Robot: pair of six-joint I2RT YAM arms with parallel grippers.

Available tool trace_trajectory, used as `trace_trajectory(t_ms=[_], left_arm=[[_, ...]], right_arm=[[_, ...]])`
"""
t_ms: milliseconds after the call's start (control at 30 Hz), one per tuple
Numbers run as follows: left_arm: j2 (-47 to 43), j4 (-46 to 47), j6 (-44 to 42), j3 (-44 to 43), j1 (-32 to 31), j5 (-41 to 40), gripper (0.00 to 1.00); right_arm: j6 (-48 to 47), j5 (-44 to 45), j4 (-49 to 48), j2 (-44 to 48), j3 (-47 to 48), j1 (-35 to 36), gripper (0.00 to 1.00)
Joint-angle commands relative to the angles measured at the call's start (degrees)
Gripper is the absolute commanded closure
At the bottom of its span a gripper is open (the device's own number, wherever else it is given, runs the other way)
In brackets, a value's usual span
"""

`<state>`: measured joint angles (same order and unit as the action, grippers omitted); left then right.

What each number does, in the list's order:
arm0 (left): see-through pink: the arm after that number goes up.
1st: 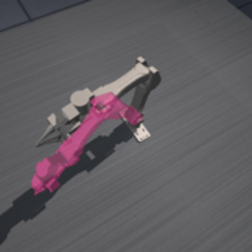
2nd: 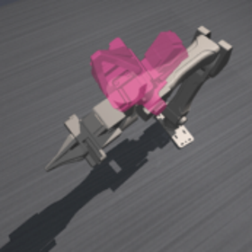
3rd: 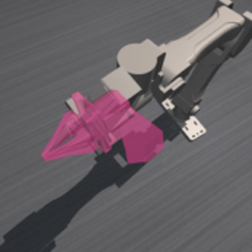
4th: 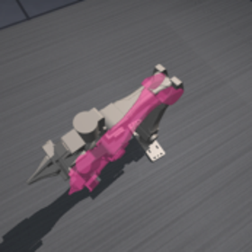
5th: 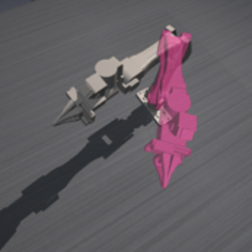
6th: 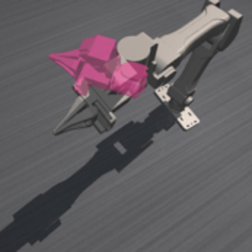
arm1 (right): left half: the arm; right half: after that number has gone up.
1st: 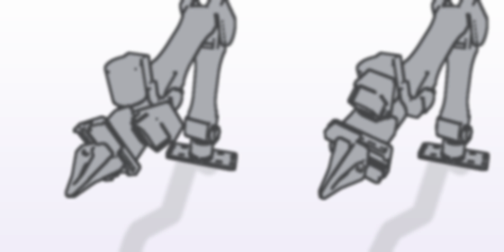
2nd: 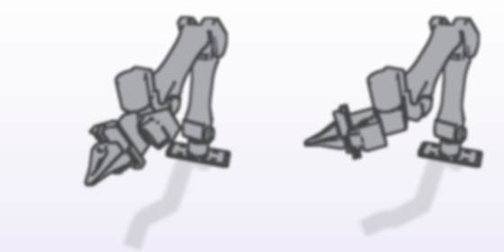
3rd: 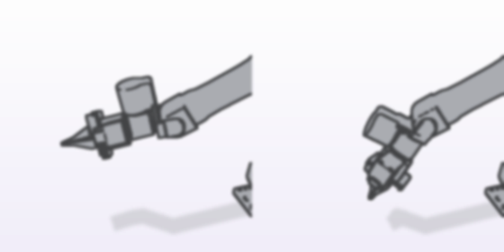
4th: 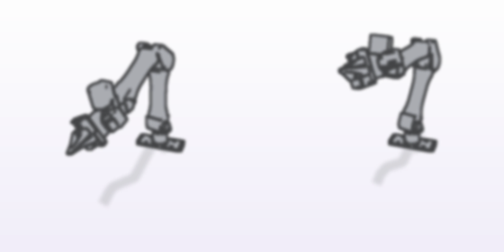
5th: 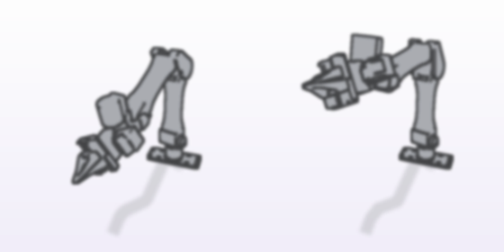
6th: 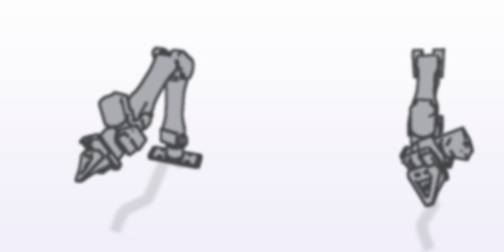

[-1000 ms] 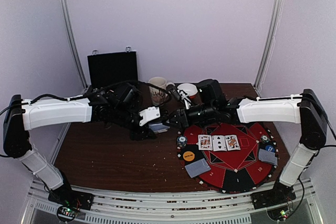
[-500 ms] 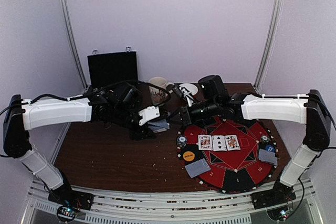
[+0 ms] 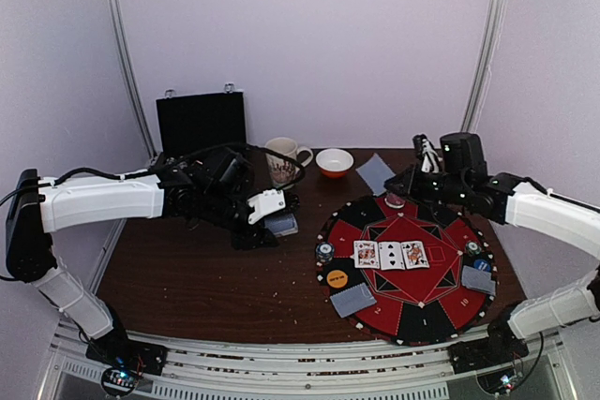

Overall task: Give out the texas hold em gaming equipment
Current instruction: Pick up the poker card from the face-down deck piles, then distribute the poker card in the community card area.

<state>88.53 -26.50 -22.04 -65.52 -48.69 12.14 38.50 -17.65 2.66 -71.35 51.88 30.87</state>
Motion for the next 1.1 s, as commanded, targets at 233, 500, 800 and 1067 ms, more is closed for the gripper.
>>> trace_trajectory(t_ms=[233,500,800,1067], left_arm=[[-0.64,2.68,0.64,-1.55,-0.01,0.03,0.56],[-0.58,2.67,0.53,-1.41,-0.05,0.16,0.56],[-0.23,2.61,0.42,-1.37,-0.01,0.32,0.56],[-0.2,2.62,0.43,-1.37,-0.02,0.36,0.56]], right_arm=[[24.09,27.48,12.1,12.98,-21.57,-7.07,1.0],[19.19,23.49,4.0,9.93,-27.85,-12.3,1.0],[16.44,16.33,0.48,7.07,-31.72,-15.53,1.0],[13.35,15.24,2.29,6.75,-31.11,-16.42,1.0]])
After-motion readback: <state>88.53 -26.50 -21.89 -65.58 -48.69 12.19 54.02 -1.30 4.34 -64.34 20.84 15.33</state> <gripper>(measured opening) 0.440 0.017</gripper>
